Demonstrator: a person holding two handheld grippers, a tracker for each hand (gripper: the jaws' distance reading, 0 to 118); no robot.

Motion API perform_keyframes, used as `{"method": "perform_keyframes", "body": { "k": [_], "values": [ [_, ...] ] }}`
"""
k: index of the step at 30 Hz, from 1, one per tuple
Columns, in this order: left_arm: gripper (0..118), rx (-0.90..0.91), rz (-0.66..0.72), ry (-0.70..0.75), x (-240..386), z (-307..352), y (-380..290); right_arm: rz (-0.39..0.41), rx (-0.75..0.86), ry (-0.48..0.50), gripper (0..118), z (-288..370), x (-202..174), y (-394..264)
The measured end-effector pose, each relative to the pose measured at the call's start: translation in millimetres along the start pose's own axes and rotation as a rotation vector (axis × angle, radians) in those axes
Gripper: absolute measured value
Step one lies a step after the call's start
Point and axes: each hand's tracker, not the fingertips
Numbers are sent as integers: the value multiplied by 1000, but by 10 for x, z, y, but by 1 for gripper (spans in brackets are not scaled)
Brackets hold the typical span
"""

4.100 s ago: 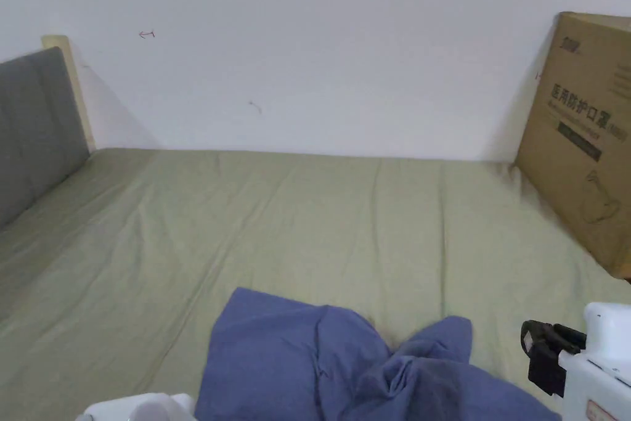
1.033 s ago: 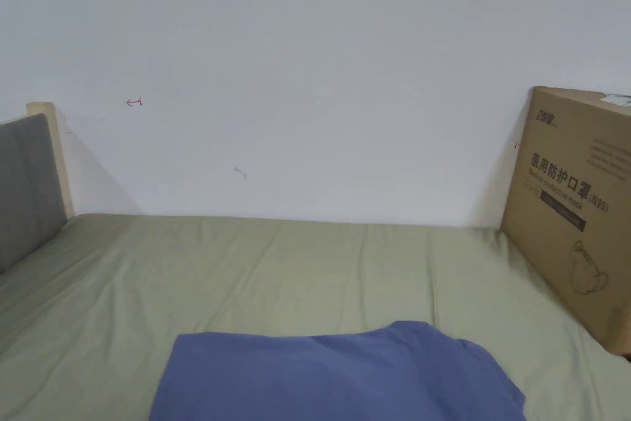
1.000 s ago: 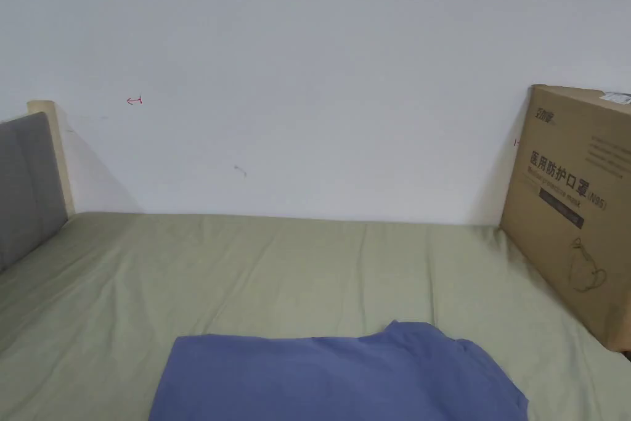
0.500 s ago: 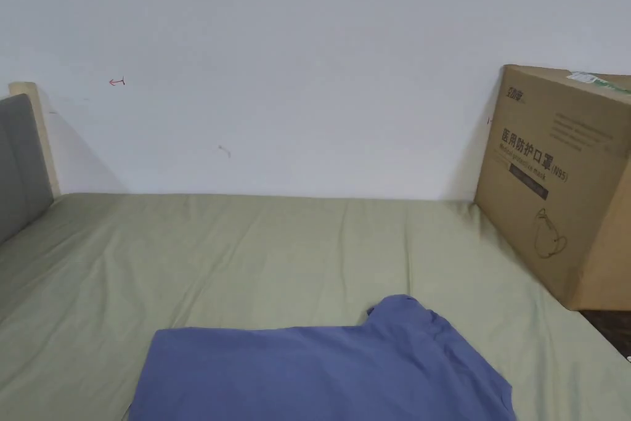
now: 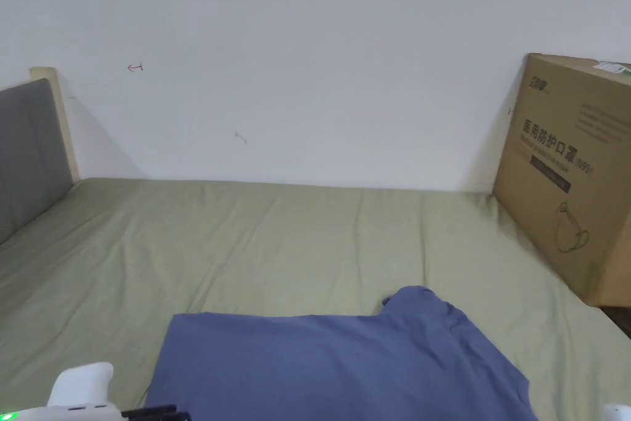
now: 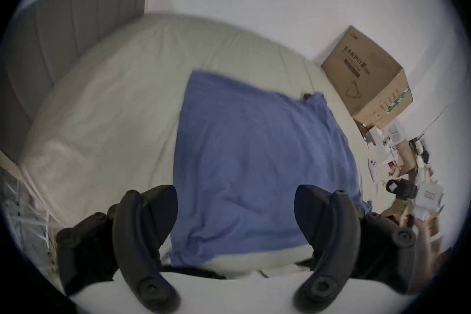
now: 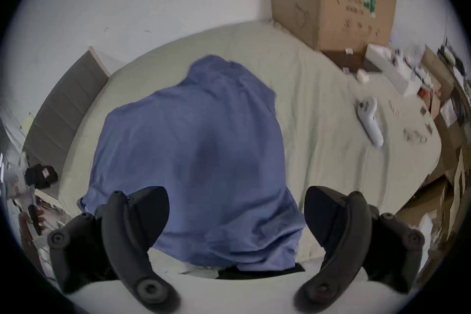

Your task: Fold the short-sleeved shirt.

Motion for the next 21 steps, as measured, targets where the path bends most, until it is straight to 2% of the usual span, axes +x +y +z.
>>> {"method": "perform_keyframes", "body": {
  "k": [2, 3, 4, 5, 6, 7, 8, 10, 12, 14, 16, 19, 20, 21],
  "values": [
    [98, 103, -87, 15, 161, 119, 72, 52, 84, 6, 106, 84, -172, 116],
    [97, 133, -111, 17, 212, 130, 129, 67, 146, 29, 97, 136, -253, 168],
    [92, 156, -120, 6, 256, 148, 171, 73, 194, 64, 79, 168, -321, 219],
    [68, 181, -124, -3, 297, 157, 217, 82, 232, 96, 40, 174, -397, 278],
    [37, 181, -116, -10, 324, 129, 271, 89, 261, 106, 8, 154, -471, 336],
    [4, 173, -106, -12, 251, -10, 337, 88, 288, 110, 1, 134, -535, 379],
    [0, 187, -103, -10, 219, -90, 403, 85, 312, 139, 0, 95, -581, 433],
    [0, 165, -101, -38, 136, -260, 575, 90, 322, 212, 0, -26, -654, 561],
    [0, 166, -93, -18, 24, -498, 776, 87, 319, 209, 0, -153, -723, 675],
    [0, 128, -112, -22, -155, -814, 1073, 68, 311, 257, 0, -302, -718, 791],
    [0, 17, -183, 39, -280, -1282, 1366, 59, 289, 261, 0, -460, -711, 867],
    [0, -173, -131, 43, -548, -2059, 1749, 61, 240, 236, 0, -720, -671, 939],
    [9, -224, -82, 28, -648, -2310, 1850, 60, 219, 227, 0, -808, -652, 947],
    [37, -267, -61, 10, -746, -2538, 1938, 56, 203, 225, 0, -884, -632, 954]
  ]
}}
